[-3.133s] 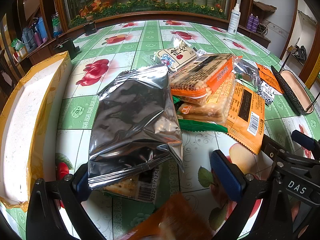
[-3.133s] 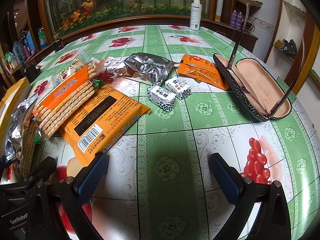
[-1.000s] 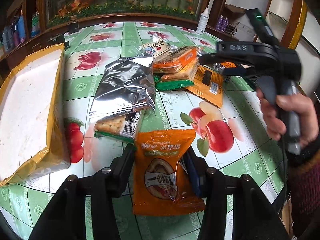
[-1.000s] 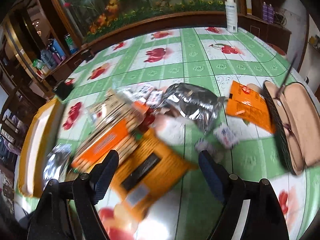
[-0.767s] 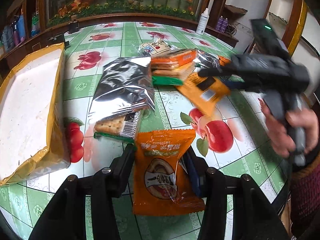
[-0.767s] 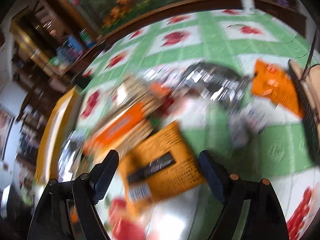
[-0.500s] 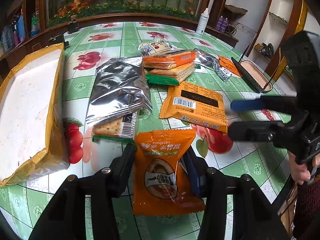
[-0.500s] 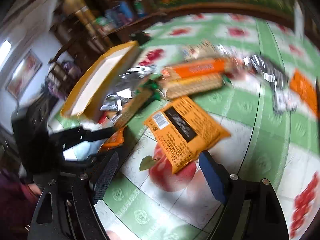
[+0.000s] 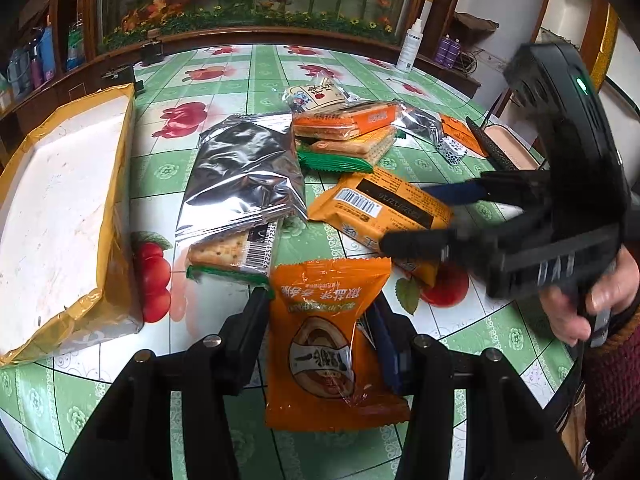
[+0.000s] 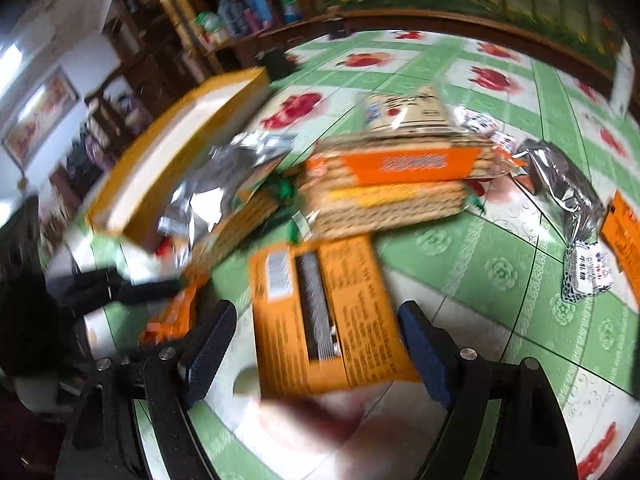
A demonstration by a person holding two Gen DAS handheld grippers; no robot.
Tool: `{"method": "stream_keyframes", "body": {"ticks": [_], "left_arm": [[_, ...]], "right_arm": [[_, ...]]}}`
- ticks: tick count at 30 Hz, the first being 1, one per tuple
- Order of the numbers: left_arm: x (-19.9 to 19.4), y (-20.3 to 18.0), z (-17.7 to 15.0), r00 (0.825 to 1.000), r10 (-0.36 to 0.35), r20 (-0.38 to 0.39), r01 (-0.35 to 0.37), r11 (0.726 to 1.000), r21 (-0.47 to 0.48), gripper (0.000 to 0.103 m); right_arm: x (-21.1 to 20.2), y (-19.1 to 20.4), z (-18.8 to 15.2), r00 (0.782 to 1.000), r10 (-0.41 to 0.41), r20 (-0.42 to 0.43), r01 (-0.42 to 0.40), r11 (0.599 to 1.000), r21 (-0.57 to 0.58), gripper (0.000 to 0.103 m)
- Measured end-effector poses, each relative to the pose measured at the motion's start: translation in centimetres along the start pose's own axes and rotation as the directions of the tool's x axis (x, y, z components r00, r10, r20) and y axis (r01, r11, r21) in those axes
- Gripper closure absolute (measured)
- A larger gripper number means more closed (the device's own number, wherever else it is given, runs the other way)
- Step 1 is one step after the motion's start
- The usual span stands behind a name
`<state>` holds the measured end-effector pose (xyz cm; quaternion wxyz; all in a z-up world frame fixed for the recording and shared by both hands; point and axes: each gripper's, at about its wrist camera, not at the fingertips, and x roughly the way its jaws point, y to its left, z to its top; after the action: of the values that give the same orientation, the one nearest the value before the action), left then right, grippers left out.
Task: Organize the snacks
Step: 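Grasp the yellow-orange biscuit pack with the right gripper while the left holds the orange bag, then carry both packs into the white tray and open both grippers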
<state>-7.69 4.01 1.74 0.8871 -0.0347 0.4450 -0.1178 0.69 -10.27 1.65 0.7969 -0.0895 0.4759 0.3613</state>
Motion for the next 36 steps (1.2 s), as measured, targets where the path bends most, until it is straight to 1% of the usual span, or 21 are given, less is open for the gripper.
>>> {"method": "stream_keyframes", "body": {"ticks": [1, 3, 6, 9, 10, 11, 12, 15, 16, 19, 20, 22, 26, 31, 33, 34, 36], "left_arm": [[0.0, 0.0, 0.0, 1.0, 0.001, 0.0, -0.001, 1.0, 0.001, 0.054], [0.0, -0.1, 0.0, 1.0, 0.004, 0.0, -0.004, 1.0, 0.003, 0.054], [0.0, -0.1, 0.0, 1.0, 0.004, 0.0, -0.004, 1.0, 0.003, 0.054], [0.0, -0.1, 0.0, 1.0, 0.009, 0.0, -0.009, 1.0, 0.004, 0.054], [0.0, -0.2, 0.0, 1.0, 0.01, 0.0, -0.01, 1.0, 0.004, 0.054], [0.0, -0.1, 0.0, 1.0, 0.01, 0.001, -0.01, 1.0, 0.003, 0.054], [0.0, -0.1, 0.0, 1.0, 0.01, 0.001, -0.01, 1.0, 0.003, 0.054], [0.0, -0.2, 0.0, 1.0, 0.013, 0.0, -0.013, 1.0, 0.005, 0.054], [-0.1, -0.1, 0.0, 1.0, 0.01, 0.001, -0.01, 1.0, 0.004, 0.054], [-0.1, 0.0, -0.1, 1.0, 0.01, 0.002, -0.01, 1.0, -0.001, 0.054], [-0.1, -0.1, -0.1, 1.0, 0.013, 0.001, -0.013, 1.0, 0.002, 0.054], [-0.1, -0.1, -0.1, 1.0, 0.015, 0.001, -0.015, 1.0, 0.002, 0.054], [-0.1, -0.1, -0.1, 1.0, 0.018, 0.001, -0.018, 1.0, 0.005, 0.054], [-0.1, -0.2, -0.2, 1.0, 0.029, 0.0, -0.029, 0.999, 0.019, 0.054], [-0.1, -0.5, -0.3, 0.999, 0.038, -0.001, -0.038, 0.999, 0.035, 0.055], [-0.1, -0.7, -0.3, 0.999, 0.042, -0.001, -0.042, 0.998, 0.045, 0.056], [-0.3, -0.9, -0.4, 0.999, 0.049, 0.001, -0.049, 0.997, 0.055, 0.056]], "right_arm": [[0.1, 0.5, -0.2, 0.999, -0.034, -0.003, 0.034, 0.999, -0.022, 0.016], [0.4, 0.9, -0.4, 0.995, -0.099, -0.006, 0.098, 0.995, -0.03, 0.016], [0.9, 1.2, -0.2, 0.989, -0.146, 0.0, 0.146, 0.989, -0.018, 0.013], [1.3, 2.1, -0.2, 0.978, -0.207, 0.018, 0.208, 0.978, -0.019, 0.012], [1.1, 2.2, -0.3, 0.977, -0.212, 0.021, 0.212, 0.977, -0.009, 0.017], [0.9, 2.4, -0.4, 0.976, -0.217, 0.022, 0.217, 0.976, -0.011, 0.024], [0.6, 2.6, -0.7, 0.976, -0.216, 0.016, 0.216, 0.976, -0.003, 0.027], [0.0, 2.8, -1.7, 0.971, -0.238, 0.017, 0.238, 0.971, 0.022, 0.027], [-0.1, 2.8, -1.9, 0.969, -0.248, 0.008, 0.247, 0.968, 0.037, 0.026], [0.1, 2.0, -1.8, 0.964, -0.266, -0.019, 0.267, 0.96, 0.083, 0.012], [0.0, 1.8, -1.9, 0.964, -0.266, -0.016, 0.267, 0.959, 0.091, 0.01], [0.0, 1.6, -2.0, 0.961, -0.276, -0.019, 0.277, 0.955, 0.106, 0.007], [0.0, 1.6, -2.0, 0.957, -0.292, -0.008, 0.29, 0.947, 0.138, 0.007], [0.0, 1.8, -1.9, 0.956, -0.292, -0.001, 0.29, 0.948, 0.128, 0.007], [-0.3, 1.9, -2.2, 0.956, -0.294, 0.012, 0.29, 0.948, 0.133, 0.009], [-0.6, 2.1, -2.3, 0.954, -0.298, 0.021, 0.293, 0.947, 0.134, 0.02], [-1.1, 1.9, -2.5, 0.962, -0.273, 0.026, 0.265, 0.95, 0.163, 0.025]]}}
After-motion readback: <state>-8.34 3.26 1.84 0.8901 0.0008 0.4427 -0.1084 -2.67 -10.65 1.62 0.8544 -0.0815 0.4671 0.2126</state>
